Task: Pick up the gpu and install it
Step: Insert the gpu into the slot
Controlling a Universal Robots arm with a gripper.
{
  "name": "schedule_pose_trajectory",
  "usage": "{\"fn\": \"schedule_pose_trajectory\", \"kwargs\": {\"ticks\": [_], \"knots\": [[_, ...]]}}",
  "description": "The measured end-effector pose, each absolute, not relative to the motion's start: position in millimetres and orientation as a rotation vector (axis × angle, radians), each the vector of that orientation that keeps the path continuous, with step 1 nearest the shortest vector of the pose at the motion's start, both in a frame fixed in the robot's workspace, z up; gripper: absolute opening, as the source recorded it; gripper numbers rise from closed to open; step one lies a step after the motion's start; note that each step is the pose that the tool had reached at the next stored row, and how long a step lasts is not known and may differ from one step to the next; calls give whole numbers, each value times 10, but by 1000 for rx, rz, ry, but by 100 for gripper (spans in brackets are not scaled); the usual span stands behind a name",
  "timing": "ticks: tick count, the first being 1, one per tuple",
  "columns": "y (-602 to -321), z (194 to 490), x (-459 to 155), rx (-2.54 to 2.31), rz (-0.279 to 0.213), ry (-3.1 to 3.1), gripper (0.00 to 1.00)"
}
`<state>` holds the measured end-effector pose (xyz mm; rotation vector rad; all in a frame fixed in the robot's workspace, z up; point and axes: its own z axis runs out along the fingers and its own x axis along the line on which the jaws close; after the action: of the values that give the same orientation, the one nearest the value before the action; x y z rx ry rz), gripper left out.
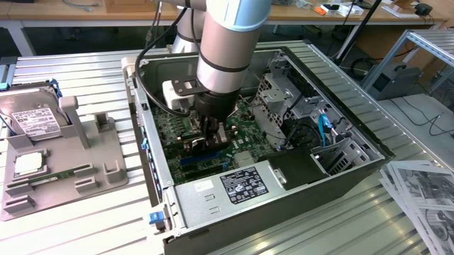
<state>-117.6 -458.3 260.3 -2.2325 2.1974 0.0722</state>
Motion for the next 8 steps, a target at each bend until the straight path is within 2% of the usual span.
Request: {"fn": "schedule_pose_trajectory", "kwargs": {"ticks": [8], "knots": [[-4583, 2679, -1175, -2232, 71, 2197, 27]]}}
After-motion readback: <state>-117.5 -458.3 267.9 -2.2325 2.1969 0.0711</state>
